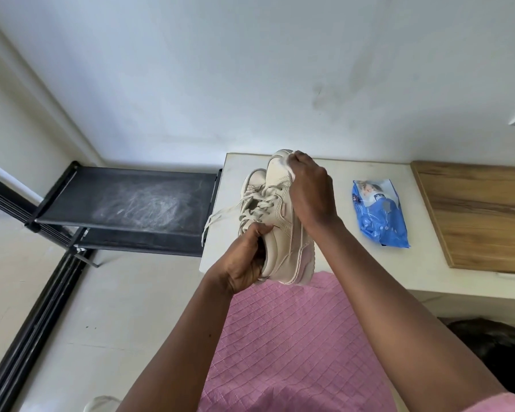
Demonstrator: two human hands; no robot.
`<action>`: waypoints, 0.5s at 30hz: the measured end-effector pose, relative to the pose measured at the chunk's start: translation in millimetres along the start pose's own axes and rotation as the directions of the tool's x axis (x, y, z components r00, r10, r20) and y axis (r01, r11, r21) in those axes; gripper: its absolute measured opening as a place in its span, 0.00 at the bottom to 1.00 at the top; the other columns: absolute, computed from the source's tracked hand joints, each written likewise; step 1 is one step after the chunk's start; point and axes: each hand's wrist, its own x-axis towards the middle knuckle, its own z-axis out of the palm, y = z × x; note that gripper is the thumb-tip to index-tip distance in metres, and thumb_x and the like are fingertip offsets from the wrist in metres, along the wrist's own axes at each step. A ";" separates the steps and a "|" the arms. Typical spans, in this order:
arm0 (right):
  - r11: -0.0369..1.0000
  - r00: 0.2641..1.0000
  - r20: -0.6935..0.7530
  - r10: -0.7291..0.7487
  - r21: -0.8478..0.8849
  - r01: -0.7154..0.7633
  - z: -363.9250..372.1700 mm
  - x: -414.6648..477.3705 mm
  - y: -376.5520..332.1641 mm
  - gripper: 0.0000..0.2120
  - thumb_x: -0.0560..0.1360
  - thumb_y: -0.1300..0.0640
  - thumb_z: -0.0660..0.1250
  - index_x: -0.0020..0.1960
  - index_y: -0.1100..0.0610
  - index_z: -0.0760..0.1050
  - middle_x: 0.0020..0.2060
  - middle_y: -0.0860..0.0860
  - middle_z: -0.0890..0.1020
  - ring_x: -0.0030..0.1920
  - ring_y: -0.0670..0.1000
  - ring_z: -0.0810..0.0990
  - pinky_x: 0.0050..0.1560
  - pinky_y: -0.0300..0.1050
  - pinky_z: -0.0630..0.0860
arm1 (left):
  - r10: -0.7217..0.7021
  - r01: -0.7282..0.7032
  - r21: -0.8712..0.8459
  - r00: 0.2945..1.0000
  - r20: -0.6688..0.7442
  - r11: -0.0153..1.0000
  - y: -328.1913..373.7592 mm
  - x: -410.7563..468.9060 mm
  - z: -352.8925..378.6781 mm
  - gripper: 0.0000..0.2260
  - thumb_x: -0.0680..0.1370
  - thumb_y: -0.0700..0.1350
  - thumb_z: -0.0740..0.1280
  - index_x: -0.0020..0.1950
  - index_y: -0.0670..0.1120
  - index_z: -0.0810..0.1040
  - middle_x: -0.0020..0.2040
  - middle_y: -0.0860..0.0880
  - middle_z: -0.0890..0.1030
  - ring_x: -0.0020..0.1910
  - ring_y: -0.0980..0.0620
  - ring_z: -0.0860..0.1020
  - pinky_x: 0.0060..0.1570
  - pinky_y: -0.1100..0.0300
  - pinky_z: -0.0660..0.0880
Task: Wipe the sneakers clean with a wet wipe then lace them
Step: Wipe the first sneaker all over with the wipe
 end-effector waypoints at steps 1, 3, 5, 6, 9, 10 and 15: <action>1.000 1.000 -0.020 -0.019 0.021 0.019 -1.9 -4.4 -2.0 0.21 0.69 0.75 0.56 0.58 0.65 0.77 0.60 0.59 0.78 0.58 0.60 0.78 0.51 0.49 0.76 | 0.006 -0.006 -0.016 1.000 -0.001 1.000 0.8 0.3 0.1 0.13 0.79 0.45 0.58 0.56 0.41 0.77 0.50 0.42 0.82 0.46 0.48 0.81 0.49 0.56 0.79; 0.995 0.996 -0.065 -0.056 0.079 0.061 -3.4 -18.9 -3.8 0.18 0.67 0.75 0.59 0.52 0.67 0.80 0.54 0.62 0.81 0.56 0.60 0.80 0.48 0.51 0.79 | 0.014 -0.013 -0.052 1.000 0.004 0.999 0.7 2.7 -1.5 0.13 0.79 0.45 0.58 0.56 0.41 0.77 0.51 0.42 0.82 0.47 0.48 0.81 0.51 0.54 0.78; 0.994 0.993 -0.095 -0.070 0.081 0.078 -1.3 -36.8 -0.1 0.14 0.65 0.74 0.64 0.49 0.67 0.81 0.50 0.62 0.82 0.52 0.59 0.82 0.45 0.51 0.80 | 0.004 -0.003 -0.082 1.000 0.017 0.997 0.2 3.9 -3.2 0.13 0.79 0.45 0.58 0.55 0.40 0.78 0.49 0.41 0.82 0.45 0.48 0.82 0.49 0.55 0.79; 0.994 0.995 -0.082 -0.064 0.085 0.071 -1.2 -46.3 1.2 0.14 0.65 0.74 0.66 0.48 0.67 0.82 0.49 0.61 0.83 0.51 0.59 0.83 0.43 0.51 0.80 | 0.000 0.002 -0.086 1.000 0.021 0.996 -0.4 4.3 -4.3 0.13 0.79 0.45 0.57 0.55 0.40 0.78 0.49 0.41 0.82 0.45 0.47 0.82 0.49 0.55 0.79; 0.989 0.998 -0.053 -0.021 0.145 0.028 -5.5 -71.4 -2.0 0.11 0.66 0.73 0.66 0.46 0.67 0.82 0.47 0.62 0.83 0.48 0.59 0.83 0.39 0.53 0.81 | 0.000 0.001 -0.102 1.000 0.014 0.995 -0.8 5.9 -6.9 0.14 0.79 0.45 0.57 0.56 0.40 0.78 0.50 0.40 0.82 0.47 0.47 0.81 0.53 0.53 0.77; 0.988 0.999 -0.044 -0.020 0.150 0.027 -7.1 -77.6 -4.8 0.11 0.66 0.73 0.65 0.46 0.67 0.82 0.46 0.62 0.83 0.48 0.59 0.83 0.38 0.53 0.81 | 0.008 -0.007 -0.115 1.000 0.011 0.993 -0.3 6.7 -7.7 0.14 0.78 0.45 0.57 0.57 0.40 0.77 0.51 0.40 0.82 0.47 0.47 0.81 0.52 0.53 0.78; 0.990 0.990 -0.060 -0.128 0.043 0.131 -4.7 -74.3 -8.0 0.13 0.66 0.70 0.63 0.47 0.68 0.81 0.46 0.61 0.84 0.49 0.57 0.83 0.39 0.45 0.80 | 0.023 -0.020 -0.144 1.000 0.018 0.989 7.9 7.6 -8.1 0.15 0.77 0.44 0.58 0.58 0.38 0.76 0.50 0.40 0.81 0.45 0.47 0.81 0.46 0.55 0.80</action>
